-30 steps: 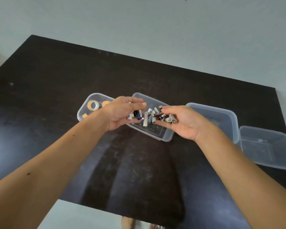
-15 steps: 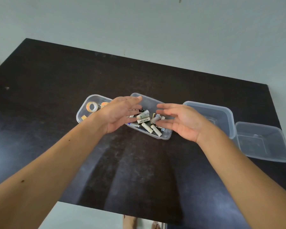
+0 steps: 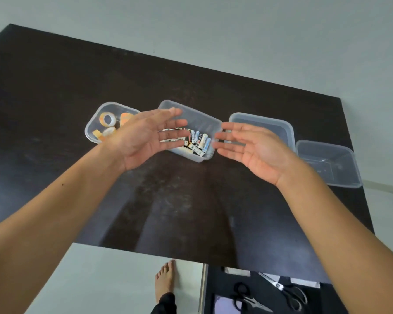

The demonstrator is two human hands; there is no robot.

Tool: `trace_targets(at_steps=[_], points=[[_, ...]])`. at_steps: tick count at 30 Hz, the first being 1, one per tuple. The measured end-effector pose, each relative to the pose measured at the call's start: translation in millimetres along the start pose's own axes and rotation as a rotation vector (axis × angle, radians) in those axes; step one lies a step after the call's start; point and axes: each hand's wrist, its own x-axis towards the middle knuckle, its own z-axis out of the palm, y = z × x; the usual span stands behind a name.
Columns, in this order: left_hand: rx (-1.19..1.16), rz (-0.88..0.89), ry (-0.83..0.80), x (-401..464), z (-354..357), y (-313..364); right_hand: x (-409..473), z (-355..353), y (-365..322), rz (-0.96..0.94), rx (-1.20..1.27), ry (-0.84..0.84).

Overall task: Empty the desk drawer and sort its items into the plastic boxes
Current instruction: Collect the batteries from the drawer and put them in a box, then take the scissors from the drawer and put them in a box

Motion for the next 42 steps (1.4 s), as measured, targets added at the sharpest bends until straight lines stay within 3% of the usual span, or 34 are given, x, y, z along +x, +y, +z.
trace_targets(at_steps=[7,15,23,27,34,42], points=[[-0.007,0.004,-0.095,-63.6,49.6,-59.6,-88.4,-58.1,48.0,-0.036,-0.035,-0.041],[0.009,-0.161,-0.148,-142.4,108.9,-190.8,-189.9,-145.4,151.1,0.061,-0.105,-0.071],[0.066,-0.275,-0.181,-178.7,131.4,-291.5,-230.4,-200.4,240.5,0.156,-0.125,0.007],[0.209,-0.202,-0.165,-168.3,142.3,-327.8,-233.6,-230.6,276.0,0.167,-0.217,0.094],[0.64,-0.014,-0.191,-150.6,153.4,-369.2,-222.4,-260.8,328.5,0.038,-0.697,0.386],[0.977,0.038,-0.199,-149.0,151.5,-378.0,-211.0,-266.9,353.1,-0.153,-0.994,0.465]])
